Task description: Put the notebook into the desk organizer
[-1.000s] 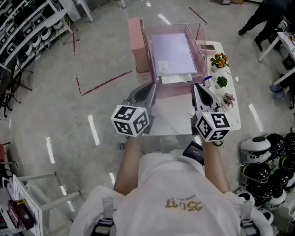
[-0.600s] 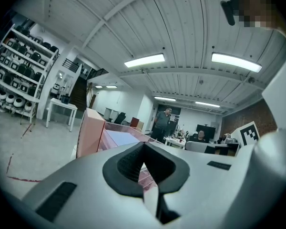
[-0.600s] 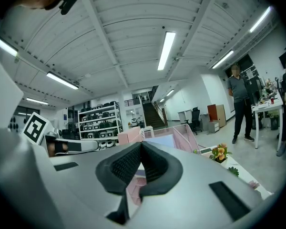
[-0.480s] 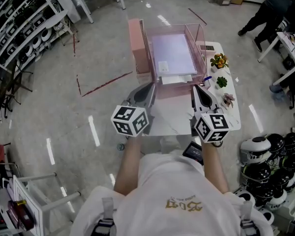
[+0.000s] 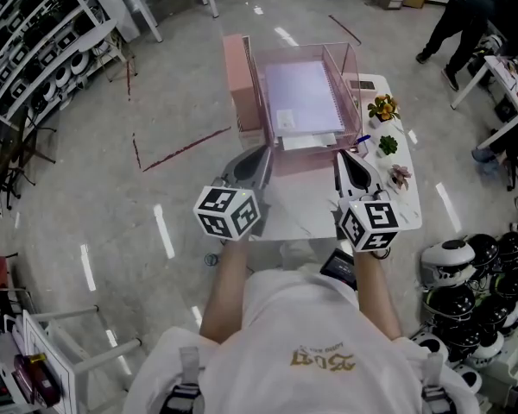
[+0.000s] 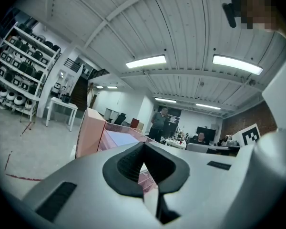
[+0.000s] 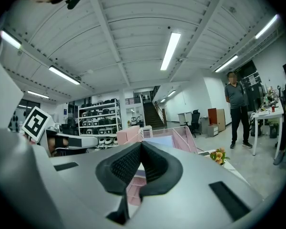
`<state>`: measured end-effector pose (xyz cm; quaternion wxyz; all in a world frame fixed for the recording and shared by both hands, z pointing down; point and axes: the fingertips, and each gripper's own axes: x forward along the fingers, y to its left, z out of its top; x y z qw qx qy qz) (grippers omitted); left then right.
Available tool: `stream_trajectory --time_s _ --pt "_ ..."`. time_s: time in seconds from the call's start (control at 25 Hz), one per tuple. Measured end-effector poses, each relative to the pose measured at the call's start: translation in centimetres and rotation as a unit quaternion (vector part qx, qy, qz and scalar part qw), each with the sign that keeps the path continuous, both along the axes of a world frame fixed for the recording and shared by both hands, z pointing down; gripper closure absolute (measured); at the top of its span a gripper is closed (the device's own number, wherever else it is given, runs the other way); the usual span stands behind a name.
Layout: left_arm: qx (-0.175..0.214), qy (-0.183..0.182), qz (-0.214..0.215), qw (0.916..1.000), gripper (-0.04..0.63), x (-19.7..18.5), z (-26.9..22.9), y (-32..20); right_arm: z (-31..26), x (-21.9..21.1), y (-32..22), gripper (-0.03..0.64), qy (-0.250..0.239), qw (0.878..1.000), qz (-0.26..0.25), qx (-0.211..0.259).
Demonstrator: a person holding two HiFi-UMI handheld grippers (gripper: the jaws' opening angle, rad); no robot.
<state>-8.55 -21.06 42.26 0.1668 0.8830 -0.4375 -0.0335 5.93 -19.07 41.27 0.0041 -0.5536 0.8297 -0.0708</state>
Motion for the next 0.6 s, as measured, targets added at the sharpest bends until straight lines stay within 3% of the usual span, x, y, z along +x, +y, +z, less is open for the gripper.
stream_trajectory --time_s 0.6 --pt "-0.008 -0.001 0.008 0.9999 0.581 0.62 0.45 -0.2 0.41 0.04 -0.15 0.607 0.001 1.0 -0.003 -0.006"
